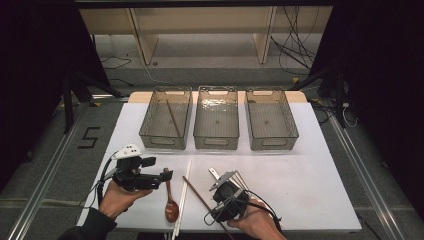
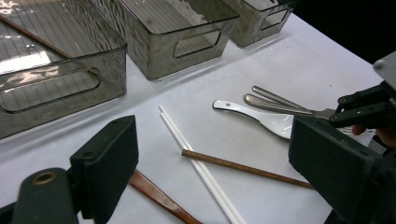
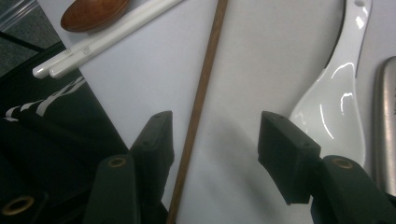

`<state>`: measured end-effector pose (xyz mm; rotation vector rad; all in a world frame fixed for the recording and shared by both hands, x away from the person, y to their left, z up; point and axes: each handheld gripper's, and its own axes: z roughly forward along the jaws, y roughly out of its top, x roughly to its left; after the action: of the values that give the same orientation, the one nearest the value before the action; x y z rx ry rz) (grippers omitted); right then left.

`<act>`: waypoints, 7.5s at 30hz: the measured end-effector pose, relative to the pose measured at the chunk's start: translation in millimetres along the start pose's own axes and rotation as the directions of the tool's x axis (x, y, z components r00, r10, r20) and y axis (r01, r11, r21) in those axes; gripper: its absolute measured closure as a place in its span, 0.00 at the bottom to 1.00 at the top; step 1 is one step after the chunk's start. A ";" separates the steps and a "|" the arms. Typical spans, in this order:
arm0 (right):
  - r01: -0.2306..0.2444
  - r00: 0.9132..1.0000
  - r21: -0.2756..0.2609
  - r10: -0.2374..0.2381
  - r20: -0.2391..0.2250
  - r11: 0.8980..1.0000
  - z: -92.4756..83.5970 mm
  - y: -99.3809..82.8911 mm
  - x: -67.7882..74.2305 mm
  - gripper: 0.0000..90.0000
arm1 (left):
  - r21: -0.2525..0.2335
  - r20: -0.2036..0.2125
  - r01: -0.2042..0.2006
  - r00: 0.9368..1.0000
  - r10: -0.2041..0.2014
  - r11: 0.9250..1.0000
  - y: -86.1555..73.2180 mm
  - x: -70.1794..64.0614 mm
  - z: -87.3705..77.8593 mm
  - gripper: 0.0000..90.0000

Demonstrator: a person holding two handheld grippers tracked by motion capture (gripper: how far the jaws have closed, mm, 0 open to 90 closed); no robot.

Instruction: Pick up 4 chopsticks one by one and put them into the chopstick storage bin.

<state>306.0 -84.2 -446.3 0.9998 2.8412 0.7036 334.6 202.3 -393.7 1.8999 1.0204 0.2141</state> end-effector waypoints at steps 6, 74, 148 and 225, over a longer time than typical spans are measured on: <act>0.008 1.000 0.020 -0.008 -0.001 1.000 3.4 -0.9 -1.4 0.54 | -0.005 -0.005 0.003 1.000 -0.003 1.000 -1.1 -0.9 -0.9 0.17; 0.022 0.998 0.072 -0.026 0.054 0.997 -2.7 -2.8 -12.9 0.96 | 0.039 0.004 -0.014 1.000 0.014 0.999 -4.0 -3.7 6.3 0.17; 0.038 0.999 -0.337 -0.030 0.028 0.941 -67.1 11.5 -8.5 0.96 | 0.100 0.228 0.314 0.917 -0.329 0.944 7.9 -33.8 67.0 0.25; -0.129 0.991 -0.282 0.118 -0.054 0.951 -66.0 -30.1 -33.5 0.31 | -0.041 0.138 0.392 0.913 -0.383 0.919 128.3 92.8 15.9 0.93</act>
<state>302.3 -151.8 -403.7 1.1308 2.6182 1.1164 474.4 231.7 -323.6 1.5878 1.2601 -0.1017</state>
